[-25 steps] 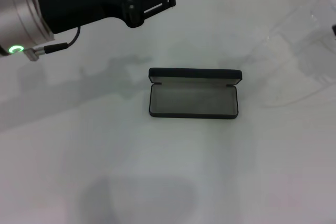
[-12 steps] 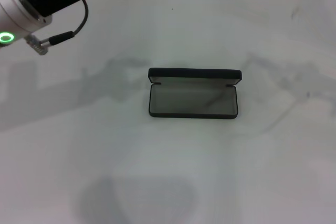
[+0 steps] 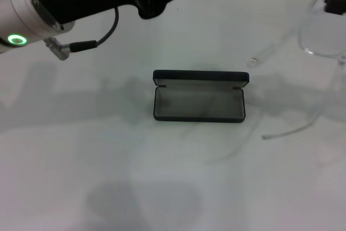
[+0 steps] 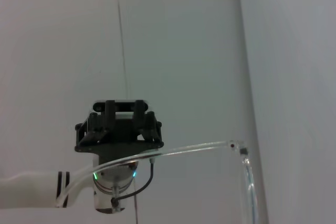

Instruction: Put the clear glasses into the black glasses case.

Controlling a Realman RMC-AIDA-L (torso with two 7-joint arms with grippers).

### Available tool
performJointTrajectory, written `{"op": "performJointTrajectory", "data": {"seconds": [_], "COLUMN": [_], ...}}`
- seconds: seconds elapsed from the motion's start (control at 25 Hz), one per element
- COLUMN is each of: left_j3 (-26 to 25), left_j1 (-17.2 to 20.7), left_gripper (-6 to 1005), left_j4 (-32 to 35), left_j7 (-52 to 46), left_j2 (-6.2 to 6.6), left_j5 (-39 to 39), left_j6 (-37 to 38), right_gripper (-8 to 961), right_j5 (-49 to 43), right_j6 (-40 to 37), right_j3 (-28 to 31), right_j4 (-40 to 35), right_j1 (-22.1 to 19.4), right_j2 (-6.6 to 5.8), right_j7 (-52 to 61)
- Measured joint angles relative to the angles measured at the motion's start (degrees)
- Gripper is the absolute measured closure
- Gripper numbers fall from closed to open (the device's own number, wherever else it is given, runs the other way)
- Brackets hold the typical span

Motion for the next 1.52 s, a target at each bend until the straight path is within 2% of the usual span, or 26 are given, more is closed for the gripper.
{"op": "performJointTrajectory", "data": {"seconds": [0.28,0.4,0.84,1.52], "left_j3": [0.16,0.18,-0.27,-0.32], "left_j1": [-0.39,-0.63,-3.33,-3.23], "left_gripper": [807,808,811,820], "left_j4": [-0.66,-1.5,-5.87,-7.15], "left_j7": [-0.13,-0.01,-1.49,-1.17], "left_j2": [-0.05,0.01,0.33,0.19], "left_j5": [0.03,0.19,3.32,3.82], "left_j6": [1.4,1.41,1.24,1.37], "right_gripper": [871,871,871,875], "right_j5": [0.13,0.36,5.55,8.32], "right_j6": [7.6,9.14,8.14,6.46], "right_j3": [-9.18,-11.44,-11.91,-11.93], "right_j4": [0.9,0.93,1.01,0.92], "right_j1": [2.15,2.71,3.76,3.49], "right_j2": [0.52,1.02,1.21,1.26], "right_j7": [-0.82,-1.47,-1.73,-1.73]}}
